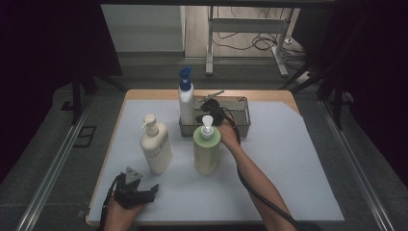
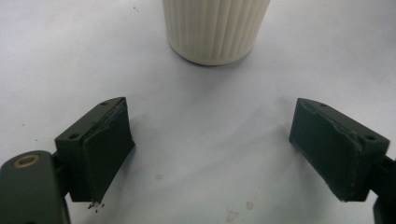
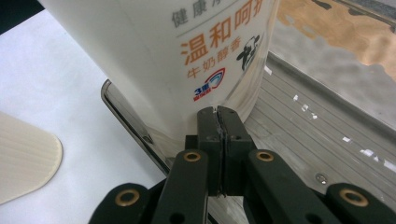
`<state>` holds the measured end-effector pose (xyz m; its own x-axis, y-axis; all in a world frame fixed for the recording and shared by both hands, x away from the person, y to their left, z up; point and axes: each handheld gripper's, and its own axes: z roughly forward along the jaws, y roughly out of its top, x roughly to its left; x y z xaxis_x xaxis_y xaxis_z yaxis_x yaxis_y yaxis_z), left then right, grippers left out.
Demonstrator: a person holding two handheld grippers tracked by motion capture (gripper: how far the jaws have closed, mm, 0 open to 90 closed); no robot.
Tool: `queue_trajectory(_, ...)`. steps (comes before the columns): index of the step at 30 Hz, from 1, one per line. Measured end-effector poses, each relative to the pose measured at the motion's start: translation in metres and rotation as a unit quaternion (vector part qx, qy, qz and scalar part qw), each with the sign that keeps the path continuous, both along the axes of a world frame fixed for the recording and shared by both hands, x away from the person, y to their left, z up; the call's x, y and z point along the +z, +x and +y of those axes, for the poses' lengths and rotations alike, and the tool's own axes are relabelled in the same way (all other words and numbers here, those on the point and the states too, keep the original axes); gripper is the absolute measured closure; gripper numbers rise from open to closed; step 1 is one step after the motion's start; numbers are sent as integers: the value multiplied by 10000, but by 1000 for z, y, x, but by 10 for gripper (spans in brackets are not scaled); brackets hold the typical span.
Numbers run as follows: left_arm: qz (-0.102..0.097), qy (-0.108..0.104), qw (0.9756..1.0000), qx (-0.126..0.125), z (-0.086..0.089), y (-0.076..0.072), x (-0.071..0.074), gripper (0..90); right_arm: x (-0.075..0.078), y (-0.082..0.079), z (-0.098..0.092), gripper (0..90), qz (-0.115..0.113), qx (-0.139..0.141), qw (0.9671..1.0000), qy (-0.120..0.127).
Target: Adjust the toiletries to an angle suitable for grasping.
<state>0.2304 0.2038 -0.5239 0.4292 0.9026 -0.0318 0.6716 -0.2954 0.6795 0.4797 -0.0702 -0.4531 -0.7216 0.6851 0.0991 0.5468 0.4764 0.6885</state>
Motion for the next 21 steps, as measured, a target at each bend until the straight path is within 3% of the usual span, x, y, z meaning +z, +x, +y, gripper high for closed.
queue_trajectory(14,-4,-3,10000,0,0,0,0,124,11,-10,-12,772,-175,79,9998,4)
queue_trajectory(21,-1,-12,10000,3,0,0,0,125,21,-19,-21,627,-281,84,9996,-16)
